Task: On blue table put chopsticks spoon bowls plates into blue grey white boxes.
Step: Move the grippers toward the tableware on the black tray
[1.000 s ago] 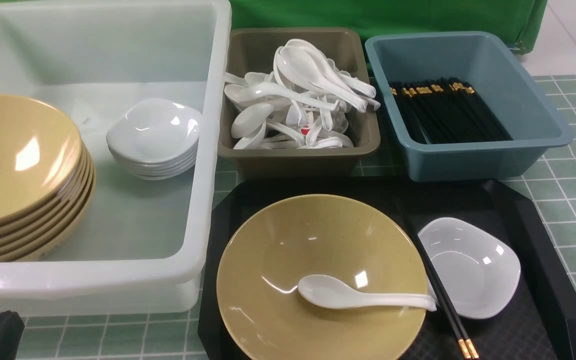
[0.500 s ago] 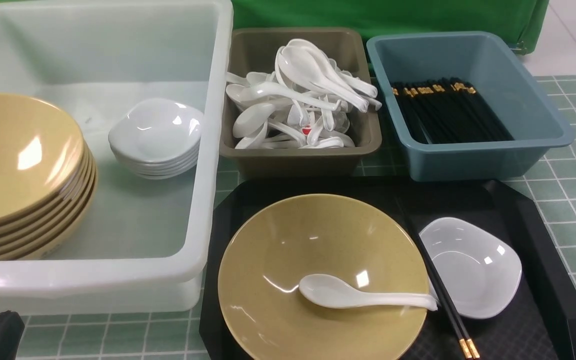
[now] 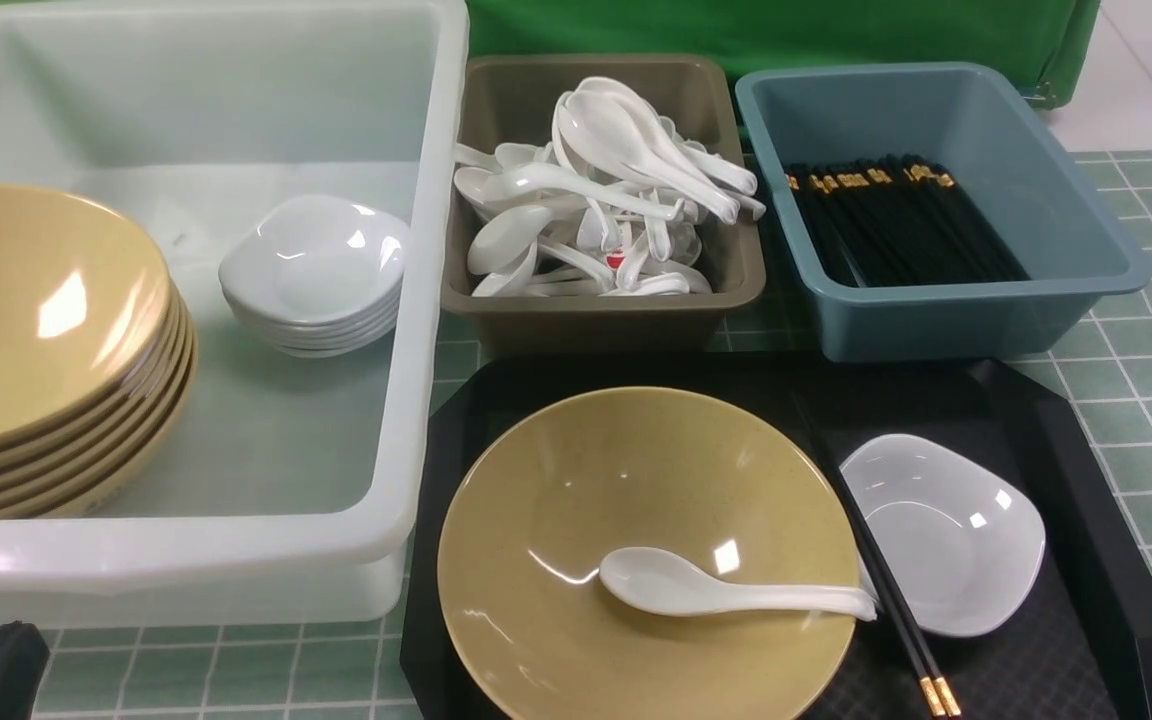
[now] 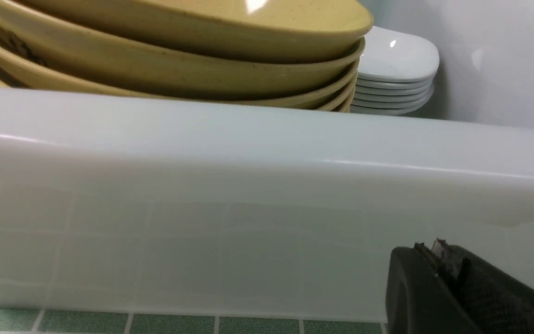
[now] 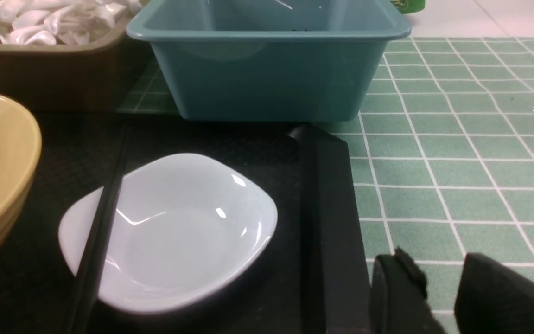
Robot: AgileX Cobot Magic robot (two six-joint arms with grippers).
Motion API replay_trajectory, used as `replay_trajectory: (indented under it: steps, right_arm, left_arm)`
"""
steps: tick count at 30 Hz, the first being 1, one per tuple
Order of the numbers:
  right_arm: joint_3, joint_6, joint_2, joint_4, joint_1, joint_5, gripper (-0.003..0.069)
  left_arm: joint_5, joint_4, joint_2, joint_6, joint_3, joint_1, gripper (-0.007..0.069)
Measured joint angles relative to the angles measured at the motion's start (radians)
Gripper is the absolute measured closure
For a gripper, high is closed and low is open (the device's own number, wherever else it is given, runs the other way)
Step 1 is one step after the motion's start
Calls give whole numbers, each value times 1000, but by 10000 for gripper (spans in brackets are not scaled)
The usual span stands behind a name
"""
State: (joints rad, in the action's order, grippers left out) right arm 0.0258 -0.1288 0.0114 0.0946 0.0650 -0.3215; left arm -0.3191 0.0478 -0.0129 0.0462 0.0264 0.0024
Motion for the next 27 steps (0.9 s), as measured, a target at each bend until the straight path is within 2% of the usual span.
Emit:
replay_trajectory:
  steps: [15, 27]
  right_arm:
    - [0, 0, 0, 0, 0, 1, 421]
    - [0, 0, 0, 0, 0, 2, 421]
  left_arm:
    - [1, -29, 0, 1, 0, 0, 630]
    - [8, 55, 0, 1, 0, 0, 630]
